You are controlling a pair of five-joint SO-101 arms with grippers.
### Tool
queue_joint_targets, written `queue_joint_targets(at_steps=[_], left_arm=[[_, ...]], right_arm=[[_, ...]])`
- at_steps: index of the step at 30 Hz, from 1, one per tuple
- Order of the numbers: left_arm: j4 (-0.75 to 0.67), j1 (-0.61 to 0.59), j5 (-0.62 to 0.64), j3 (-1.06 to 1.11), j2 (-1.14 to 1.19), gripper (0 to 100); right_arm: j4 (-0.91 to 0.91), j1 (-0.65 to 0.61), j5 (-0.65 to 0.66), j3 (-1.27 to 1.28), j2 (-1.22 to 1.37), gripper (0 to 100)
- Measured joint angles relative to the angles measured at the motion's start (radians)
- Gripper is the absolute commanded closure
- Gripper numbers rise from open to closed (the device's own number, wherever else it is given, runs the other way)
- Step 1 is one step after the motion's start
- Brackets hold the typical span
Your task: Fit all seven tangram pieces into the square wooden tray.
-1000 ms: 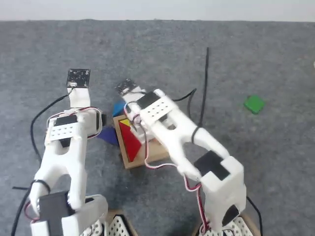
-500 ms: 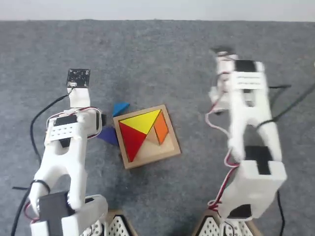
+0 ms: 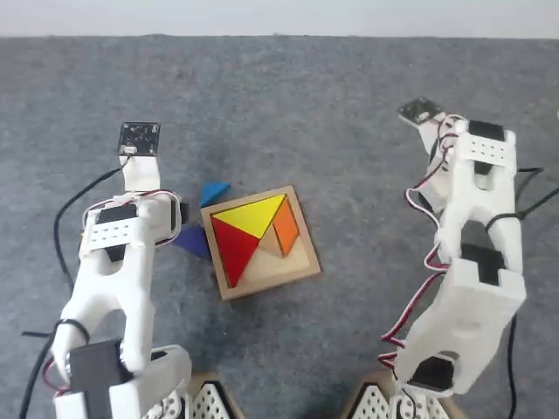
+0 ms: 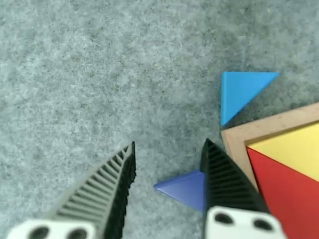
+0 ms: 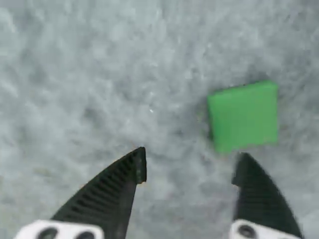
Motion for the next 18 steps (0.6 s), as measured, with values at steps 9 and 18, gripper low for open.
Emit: queue_joint_targets(at_steps=[9, 18], left_arm=[[0.0, 0.0, 0.0, 0.0, 0.0, 79], [0.0, 0.0, 0.0, 0.0, 0.0, 79]], right_arm=[[-0.015, 0.032, 0.074, -0.184, 0.219, 62.6], [0.086, 0.034, 0.048, -0.422, 0.399, 94.9]])
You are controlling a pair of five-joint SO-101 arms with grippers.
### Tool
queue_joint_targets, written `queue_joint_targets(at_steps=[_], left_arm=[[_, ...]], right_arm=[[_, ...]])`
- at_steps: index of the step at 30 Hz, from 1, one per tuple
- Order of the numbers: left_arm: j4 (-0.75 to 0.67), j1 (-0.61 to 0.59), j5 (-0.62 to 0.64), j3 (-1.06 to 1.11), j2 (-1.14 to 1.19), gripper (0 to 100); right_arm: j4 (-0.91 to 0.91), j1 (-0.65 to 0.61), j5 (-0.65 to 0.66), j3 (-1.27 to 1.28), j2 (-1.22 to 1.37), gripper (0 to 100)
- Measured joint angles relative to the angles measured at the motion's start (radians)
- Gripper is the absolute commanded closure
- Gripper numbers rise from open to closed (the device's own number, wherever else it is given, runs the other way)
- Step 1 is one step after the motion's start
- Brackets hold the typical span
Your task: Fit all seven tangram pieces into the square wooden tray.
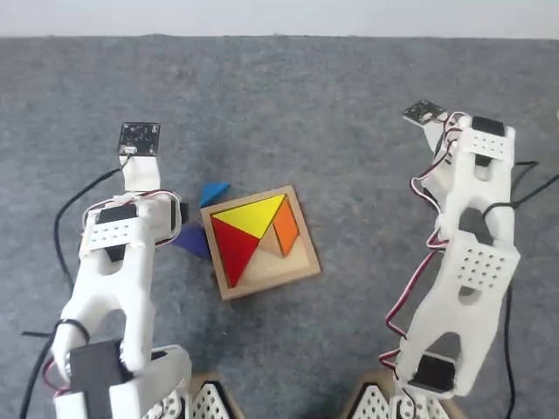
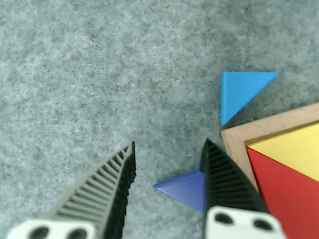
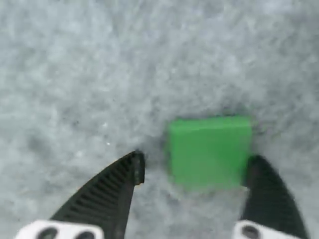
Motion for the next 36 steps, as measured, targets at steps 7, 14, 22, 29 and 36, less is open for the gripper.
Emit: queue_joint_targets(at_steps=[7, 14, 22, 29, 36], left_arm=[[0.0, 0.0, 0.0, 0.0, 0.0, 79], [0.0, 0.0, 0.0, 0.0, 0.0, 79], [0.095, -0.169, 0.0, -0.13, 0.026, 79], [0.123, -0.318, -0.023, -0.333, 0.35, 79], [0.207, -0.385, -0.051, -0.479, 0.413, 79]], right_arm=[[0.091, 0.006, -0.006, -0.158, 0.064, 99.0], [0.229, -0.041, -0.121, -0.196, 0.058, 99.1], [0.316, -0.341, -0.341, -0.195, -0.114, 99.1], [0.339, -0.632, -0.503, -0.195, -0.164, 99.1], [0.339, -0.809, -0.548, -0.112, -0.222, 99.1]])
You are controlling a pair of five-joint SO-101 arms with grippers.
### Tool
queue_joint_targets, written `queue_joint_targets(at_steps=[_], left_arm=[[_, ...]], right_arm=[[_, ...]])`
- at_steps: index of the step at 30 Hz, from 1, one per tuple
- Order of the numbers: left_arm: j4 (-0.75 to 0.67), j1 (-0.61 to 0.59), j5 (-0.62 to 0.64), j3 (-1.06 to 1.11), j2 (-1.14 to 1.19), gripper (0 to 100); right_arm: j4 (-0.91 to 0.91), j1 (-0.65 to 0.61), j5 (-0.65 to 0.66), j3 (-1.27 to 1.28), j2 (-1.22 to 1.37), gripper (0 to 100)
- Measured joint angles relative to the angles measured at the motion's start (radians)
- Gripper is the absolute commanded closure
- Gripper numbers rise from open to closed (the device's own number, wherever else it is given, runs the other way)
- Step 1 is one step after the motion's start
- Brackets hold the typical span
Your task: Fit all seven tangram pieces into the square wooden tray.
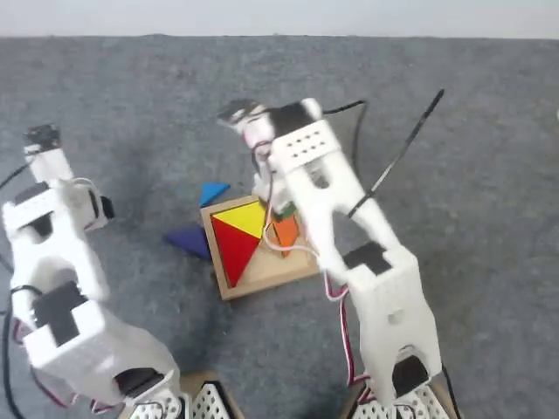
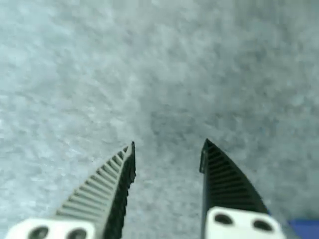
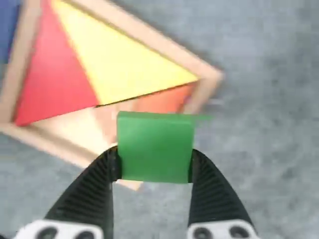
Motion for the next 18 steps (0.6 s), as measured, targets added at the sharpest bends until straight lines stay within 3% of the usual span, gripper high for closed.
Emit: queue_joint_targets(at_steps=[7, 14, 18], left_arm=[[0.003, -0.018, -0.043, -0.029, 0.002, 79], [0.034, -0.02, -0.046, -0.029, 0.002, 79], [0.037, -0.02, -0.046, -0.029, 0.002, 79]], right_arm=[[-0.011, -0.091, -0.017, 0.27, -0.304, 99.1], [-0.39, -0.17, -0.063, 0.852, -0.552, 99.1], [-0.428, -0.161, -0.06, 0.878, -0.552, 99.1]])
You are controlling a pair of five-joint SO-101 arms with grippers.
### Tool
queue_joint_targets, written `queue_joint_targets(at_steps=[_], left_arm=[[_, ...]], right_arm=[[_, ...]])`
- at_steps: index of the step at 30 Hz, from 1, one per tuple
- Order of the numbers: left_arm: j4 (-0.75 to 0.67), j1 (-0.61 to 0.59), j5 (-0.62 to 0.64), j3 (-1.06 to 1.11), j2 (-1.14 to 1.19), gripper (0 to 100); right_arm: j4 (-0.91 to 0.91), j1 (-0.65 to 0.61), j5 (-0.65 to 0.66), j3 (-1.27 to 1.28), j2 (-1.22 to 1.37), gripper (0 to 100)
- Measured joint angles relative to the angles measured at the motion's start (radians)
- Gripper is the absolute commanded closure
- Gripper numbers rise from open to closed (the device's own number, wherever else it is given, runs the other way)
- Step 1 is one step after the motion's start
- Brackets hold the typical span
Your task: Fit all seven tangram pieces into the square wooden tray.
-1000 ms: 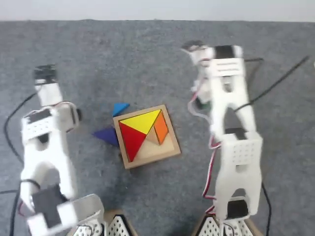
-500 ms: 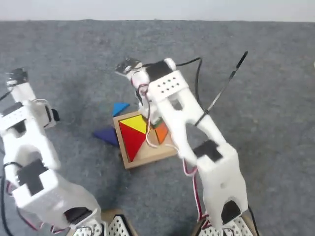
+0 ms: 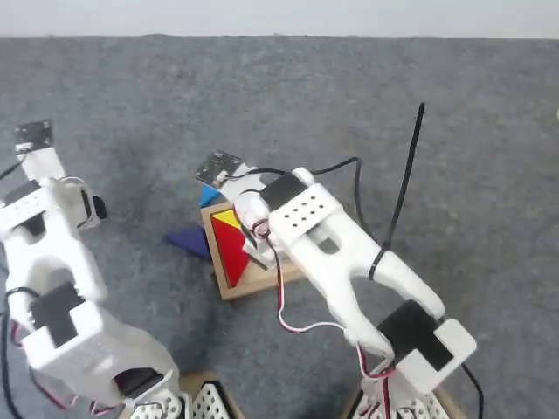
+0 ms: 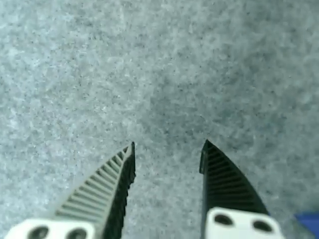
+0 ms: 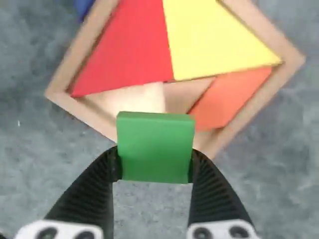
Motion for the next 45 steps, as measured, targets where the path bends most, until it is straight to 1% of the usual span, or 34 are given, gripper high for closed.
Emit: queue_joint_targets(at_steps=[9, 13, 15, 20, 23, 29, 34, 40, 45], left_arm=[[0.015, 0.003, 0.0, 0.0, 0.0, 79], [0.015, 0.003, 0.0, 0.0, 0.0, 79], [0.015, 0.003, 0.0, 0.0, 0.0, 79], [0.015, 0.003, 0.0, 0.0, 0.0, 79], [0.015, 0.003, 0.0, 0.0, 0.0, 79], [0.015, 0.003, 0.0, 0.0, 0.0, 79], [0.015, 0.003, 0.0, 0.0, 0.0, 79], [0.015, 0.003, 0.0, 0.0, 0.0, 79], [0.015, 0.003, 0.0, 0.0, 0.0, 79]], right_arm=[[-0.012, 0.002, 0.043, -0.049, 0.222, 99.0], [-0.02, -0.025, 0.043, -0.055, 0.241, 98.2], [-0.021, -0.038, 0.043, -0.06, 0.241, 93.5], [-0.02, -0.06, 0.048, -0.089, 0.252, 74.1], [-0.02, -0.058, 0.046, -0.092, 0.252, 67.4], [-0.02, -0.057, 0.043, -0.092, 0.252, 69.2], [-0.02, -0.054, 0.009, -0.129, 0.252, 69.9], [0.026, -0.06, 0.003, -0.169, 0.252, 69.9], [0.032, -0.017, 0.003, -0.175, 0.242, 69.9]])
